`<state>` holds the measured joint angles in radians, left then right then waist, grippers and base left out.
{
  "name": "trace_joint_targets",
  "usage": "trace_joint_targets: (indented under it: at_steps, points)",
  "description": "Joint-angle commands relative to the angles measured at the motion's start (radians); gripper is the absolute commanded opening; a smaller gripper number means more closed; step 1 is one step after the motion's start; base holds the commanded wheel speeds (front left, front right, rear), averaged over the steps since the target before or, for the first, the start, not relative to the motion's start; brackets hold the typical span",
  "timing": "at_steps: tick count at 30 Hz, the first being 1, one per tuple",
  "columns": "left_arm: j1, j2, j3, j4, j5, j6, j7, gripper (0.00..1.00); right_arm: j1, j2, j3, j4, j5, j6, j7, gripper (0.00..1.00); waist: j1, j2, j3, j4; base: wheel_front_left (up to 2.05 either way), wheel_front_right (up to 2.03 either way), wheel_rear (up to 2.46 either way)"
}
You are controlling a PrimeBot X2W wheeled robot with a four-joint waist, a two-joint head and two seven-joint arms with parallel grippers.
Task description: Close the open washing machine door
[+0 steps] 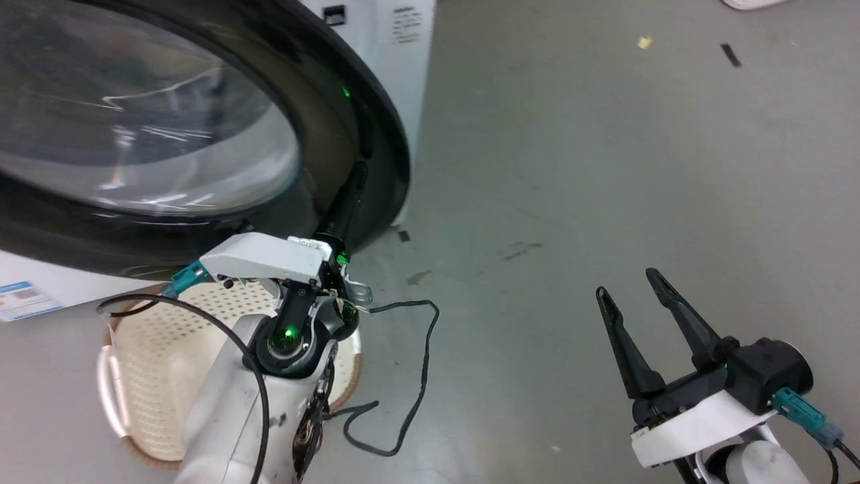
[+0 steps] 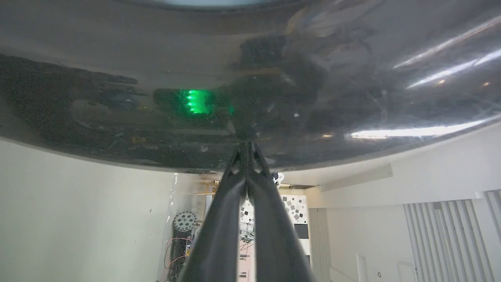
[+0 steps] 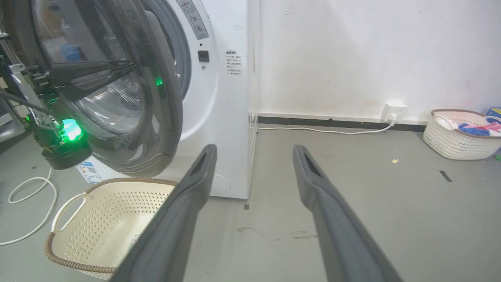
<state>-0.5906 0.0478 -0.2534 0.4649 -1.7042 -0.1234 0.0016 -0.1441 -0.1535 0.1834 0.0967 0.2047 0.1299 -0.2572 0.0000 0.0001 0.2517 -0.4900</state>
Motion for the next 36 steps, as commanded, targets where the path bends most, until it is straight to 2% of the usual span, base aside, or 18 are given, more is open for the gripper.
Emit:
trace_joint_targets:
  at_steps: [1,6,13,17,20,25,29,32,33,34,36]
  points:
    - [0.028,0.003,-0.007,-0.03,0.002,-0.007,0.018,1.0,-0.003,-0.001,-0.002,-0.006,-0.002,0.001,-0.005,1.0,0.0,-0.0001,-0.025,0.034,0.0,0.0,0.0]
    - [0.14,0.05,-0.05,-0.155,0.097,-0.007,0.03,1.0,0.022,-0.013,-0.014,-0.017,-0.014,0.001,-0.005,1.0,0.0,-0.0001,-0.072,0.109,0.0,0.0,0.0]
    - [0.315,0.187,-0.124,-0.327,0.335,-0.007,-0.123,1.0,0.083,-0.037,-0.061,-0.032,-0.028,0.001,-0.005,1.0,0.0,-0.0001,-0.15,0.242,0.0,0.0,0.0]
    - [0.405,0.258,-0.098,-0.38,0.459,-0.007,-0.243,1.0,0.116,-0.05,-0.081,-0.038,-0.036,0.001,-0.005,1.0,0.0,-0.0001,-0.185,0.309,0.0,0.0,0.0]
    - [0.459,0.287,-0.042,-0.384,0.633,-0.007,-0.262,1.0,0.137,-0.055,-0.091,-0.042,-0.041,0.001,-0.005,1.0,0.0,-0.0001,-0.204,0.35,0.0,0.0,0.0]
    - [0.551,0.215,0.126,-0.466,1.019,0.002,-0.263,1.0,0.165,-0.056,-0.09,-0.045,-0.048,0.001,-0.005,1.0,0.0,-0.0001,-0.224,0.396,0.0,0.0,0.0]
    - [0.617,0.162,0.165,-0.507,1.3,0.034,-0.263,1.0,0.178,-0.048,-0.084,-0.048,-0.051,0.001,-0.005,1.0,0.0,-0.0001,-0.231,0.419,0.0,0.0,0.0]
    - [0.645,0.113,0.178,-0.509,1.417,0.053,-0.263,1.0,0.185,-0.042,-0.079,-0.047,-0.05,0.001,-0.005,1.0,0.0,-0.0001,-0.232,0.431,0.0,0.0,0.0]
    - [0.645,0.113,0.178,-0.509,1.417,0.053,-0.263,1.0,0.185,-0.042,-0.079,-0.047,-0.05,0.001,-0.005,1.0,0.0,-0.0001,-0.232,0.431,0.0,0.0,0.0]
    - [0.662,0.093,0.181,-0.501,1.477,0.06,-0.263,1.0,0.188,-0.04,-0.077,-0.045,-0.048,0.001,-0.005,1.0,0.0,-0.0001,-0.232,0.44,0.0,0.0,0.0]
    - [0.669,0.086,0.182,-0.496,1.501,0.064,-0.263,1.0,0.189,-0.042,-0.074,-0.046,-0.049,0.001,-0.005,1.0,0.0,-0.0001,-0.23,0.446,0.0,0.0,0.0]
